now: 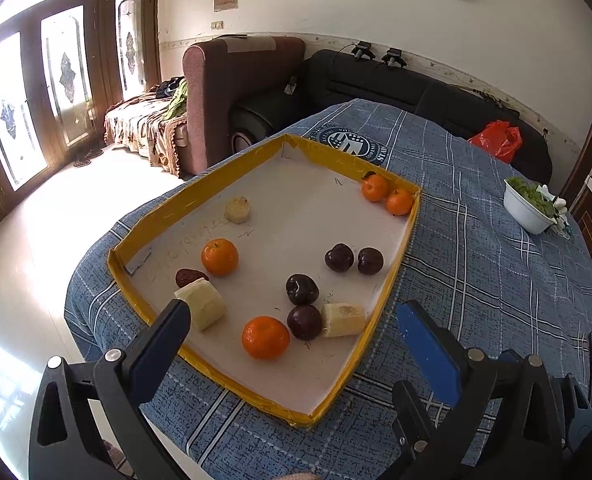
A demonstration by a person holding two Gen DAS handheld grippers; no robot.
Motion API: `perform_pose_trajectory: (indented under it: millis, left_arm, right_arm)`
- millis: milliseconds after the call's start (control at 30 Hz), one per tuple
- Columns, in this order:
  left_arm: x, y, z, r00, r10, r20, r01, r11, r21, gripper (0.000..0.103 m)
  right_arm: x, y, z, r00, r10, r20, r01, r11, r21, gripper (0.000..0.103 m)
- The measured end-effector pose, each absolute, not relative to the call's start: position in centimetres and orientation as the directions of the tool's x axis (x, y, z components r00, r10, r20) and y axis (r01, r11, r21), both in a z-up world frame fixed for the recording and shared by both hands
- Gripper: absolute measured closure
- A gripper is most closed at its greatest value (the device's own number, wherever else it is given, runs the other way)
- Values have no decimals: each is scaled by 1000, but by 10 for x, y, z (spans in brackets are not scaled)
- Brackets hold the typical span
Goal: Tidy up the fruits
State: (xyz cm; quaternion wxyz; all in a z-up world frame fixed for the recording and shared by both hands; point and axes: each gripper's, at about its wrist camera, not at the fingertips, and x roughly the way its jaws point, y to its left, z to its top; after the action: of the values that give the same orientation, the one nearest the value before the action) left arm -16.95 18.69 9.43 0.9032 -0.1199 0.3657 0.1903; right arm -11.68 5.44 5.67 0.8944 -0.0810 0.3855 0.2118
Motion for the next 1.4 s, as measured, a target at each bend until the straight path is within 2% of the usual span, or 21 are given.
perform_pose_trajectory:
  millis: [1400]
  left_arm:
    - [-164,185,87,649,238,-722,-424,902,-84,0]
  right_arm:
    - [-114,54,51,599,317,-735,-441,897,27,7]
